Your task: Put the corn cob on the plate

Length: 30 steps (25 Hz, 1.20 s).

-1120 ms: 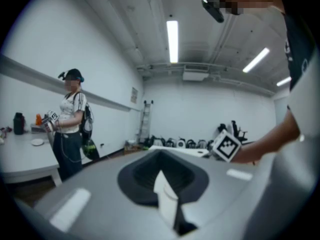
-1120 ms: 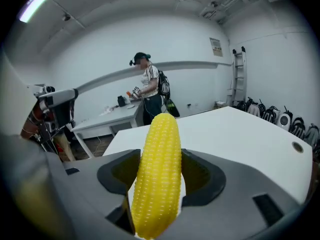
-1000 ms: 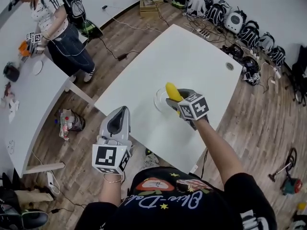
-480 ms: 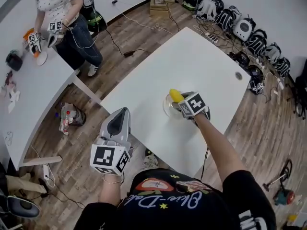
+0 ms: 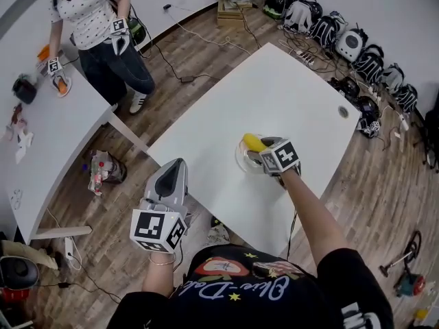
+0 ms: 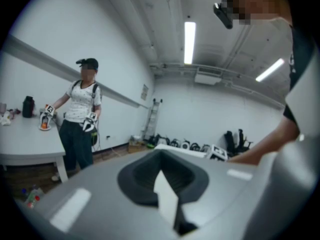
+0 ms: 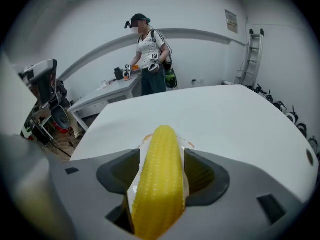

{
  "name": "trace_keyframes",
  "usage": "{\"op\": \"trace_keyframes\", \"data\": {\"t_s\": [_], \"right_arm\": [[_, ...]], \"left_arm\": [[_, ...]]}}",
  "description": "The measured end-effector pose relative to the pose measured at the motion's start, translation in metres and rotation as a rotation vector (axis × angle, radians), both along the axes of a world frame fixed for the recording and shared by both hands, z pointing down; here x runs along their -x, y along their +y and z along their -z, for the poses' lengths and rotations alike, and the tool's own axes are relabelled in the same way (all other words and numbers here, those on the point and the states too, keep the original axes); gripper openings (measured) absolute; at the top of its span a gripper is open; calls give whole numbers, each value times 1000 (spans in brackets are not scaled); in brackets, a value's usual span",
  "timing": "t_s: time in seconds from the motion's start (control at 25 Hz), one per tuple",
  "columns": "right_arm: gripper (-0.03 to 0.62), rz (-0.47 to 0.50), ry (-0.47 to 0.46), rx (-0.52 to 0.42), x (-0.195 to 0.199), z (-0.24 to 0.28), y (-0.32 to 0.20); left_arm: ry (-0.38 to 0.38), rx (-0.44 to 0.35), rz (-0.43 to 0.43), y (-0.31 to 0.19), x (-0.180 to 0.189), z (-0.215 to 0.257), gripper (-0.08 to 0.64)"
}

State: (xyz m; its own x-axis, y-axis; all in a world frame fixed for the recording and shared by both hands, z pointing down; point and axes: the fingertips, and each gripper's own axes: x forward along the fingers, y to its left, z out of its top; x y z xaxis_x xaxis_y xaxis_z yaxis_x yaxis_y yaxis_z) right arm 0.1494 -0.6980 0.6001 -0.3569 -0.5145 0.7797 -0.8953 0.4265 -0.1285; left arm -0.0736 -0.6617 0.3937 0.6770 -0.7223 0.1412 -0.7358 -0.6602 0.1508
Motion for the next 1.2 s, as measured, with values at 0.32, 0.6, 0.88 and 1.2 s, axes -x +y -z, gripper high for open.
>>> {"op": "trace_keyframes", "data": {"t_s": [0.32, 0.6, 0.88, 1.2], "right_arm": [[257, -236, -251, -444, -38, 130, 30], [20, -284, -445, -614, -35, 198, 128], [20, -279, -461, -695, -38, 213, 222], [20, -217, -540, -688, -8, 201, 286]], "left_arm": [[-19, -41, -24, 15, -11, 12, -10], [-17, -89, -59, 53, -32, 28, -9], [-24, -110, -56, 127, -44, 30, -11], [-63, -87, -9, 213, -19, 5, -10]]}}
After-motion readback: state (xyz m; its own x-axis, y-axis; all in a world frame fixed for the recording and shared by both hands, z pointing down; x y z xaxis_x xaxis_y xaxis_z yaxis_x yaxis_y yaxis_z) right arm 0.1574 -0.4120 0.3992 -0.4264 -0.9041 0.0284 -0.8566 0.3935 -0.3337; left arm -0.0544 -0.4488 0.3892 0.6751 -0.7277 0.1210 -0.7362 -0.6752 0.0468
